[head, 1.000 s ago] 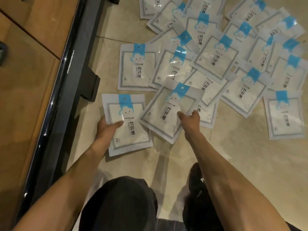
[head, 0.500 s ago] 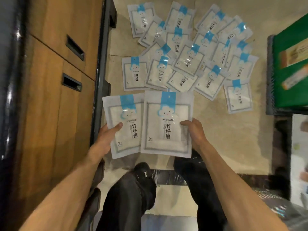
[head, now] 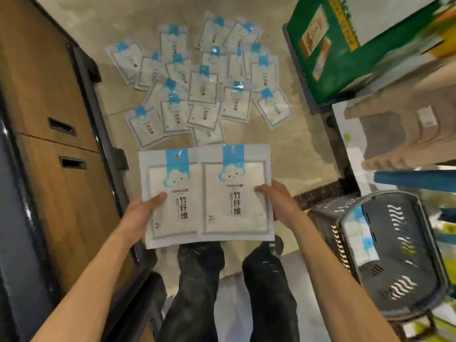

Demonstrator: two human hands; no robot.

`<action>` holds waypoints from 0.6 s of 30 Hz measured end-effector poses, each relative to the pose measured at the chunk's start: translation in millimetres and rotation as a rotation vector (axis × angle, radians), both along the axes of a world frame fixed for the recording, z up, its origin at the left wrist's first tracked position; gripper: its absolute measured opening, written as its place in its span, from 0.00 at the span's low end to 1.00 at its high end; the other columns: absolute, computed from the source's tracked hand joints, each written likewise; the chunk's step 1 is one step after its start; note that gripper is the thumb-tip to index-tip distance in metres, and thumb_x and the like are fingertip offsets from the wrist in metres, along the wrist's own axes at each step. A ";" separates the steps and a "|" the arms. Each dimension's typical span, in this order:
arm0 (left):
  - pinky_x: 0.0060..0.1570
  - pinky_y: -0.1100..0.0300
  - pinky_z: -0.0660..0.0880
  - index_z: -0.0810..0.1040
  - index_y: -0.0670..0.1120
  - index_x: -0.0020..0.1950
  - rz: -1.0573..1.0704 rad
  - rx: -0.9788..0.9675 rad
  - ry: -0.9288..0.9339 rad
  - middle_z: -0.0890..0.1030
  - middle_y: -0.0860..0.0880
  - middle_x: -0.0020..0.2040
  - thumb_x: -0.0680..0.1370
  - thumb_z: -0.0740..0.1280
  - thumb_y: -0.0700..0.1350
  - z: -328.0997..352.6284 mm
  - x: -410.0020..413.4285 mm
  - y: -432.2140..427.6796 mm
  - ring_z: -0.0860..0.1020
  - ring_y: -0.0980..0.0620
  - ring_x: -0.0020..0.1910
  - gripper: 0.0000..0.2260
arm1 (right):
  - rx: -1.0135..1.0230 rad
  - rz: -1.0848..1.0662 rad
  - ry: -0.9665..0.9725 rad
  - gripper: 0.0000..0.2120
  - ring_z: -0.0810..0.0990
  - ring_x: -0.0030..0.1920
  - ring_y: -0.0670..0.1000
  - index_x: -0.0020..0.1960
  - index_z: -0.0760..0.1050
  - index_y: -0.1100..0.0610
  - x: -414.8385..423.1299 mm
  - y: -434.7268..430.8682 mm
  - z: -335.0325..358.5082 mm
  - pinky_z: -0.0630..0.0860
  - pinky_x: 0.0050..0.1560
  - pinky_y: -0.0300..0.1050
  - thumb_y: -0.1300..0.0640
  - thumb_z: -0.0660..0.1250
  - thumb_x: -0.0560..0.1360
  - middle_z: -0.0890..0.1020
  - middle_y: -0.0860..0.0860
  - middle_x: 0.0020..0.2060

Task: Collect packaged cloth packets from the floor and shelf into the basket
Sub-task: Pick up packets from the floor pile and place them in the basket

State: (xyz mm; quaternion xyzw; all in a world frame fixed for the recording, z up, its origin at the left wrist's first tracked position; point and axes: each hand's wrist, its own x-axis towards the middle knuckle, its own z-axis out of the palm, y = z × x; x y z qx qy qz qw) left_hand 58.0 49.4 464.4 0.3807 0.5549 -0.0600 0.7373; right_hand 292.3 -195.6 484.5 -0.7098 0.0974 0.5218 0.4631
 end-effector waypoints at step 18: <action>0.50 0.49 0.82 0.79 0.42 0.61 -0.585 0.051 -0.059 0.86 0.43 0.54 0.71 0.75 0.48 7.3 181.1 -254.4 0.85 0.43 0.53 0.21 | 0.045 -0.475 -0.035 0.17 0.85 0.54 0.51 0.65 0.76 0.55 25.0 -348.8 -14.1 0.80 0.55 0.51 0.64 0.69 0.77 0.85 0.50 0.55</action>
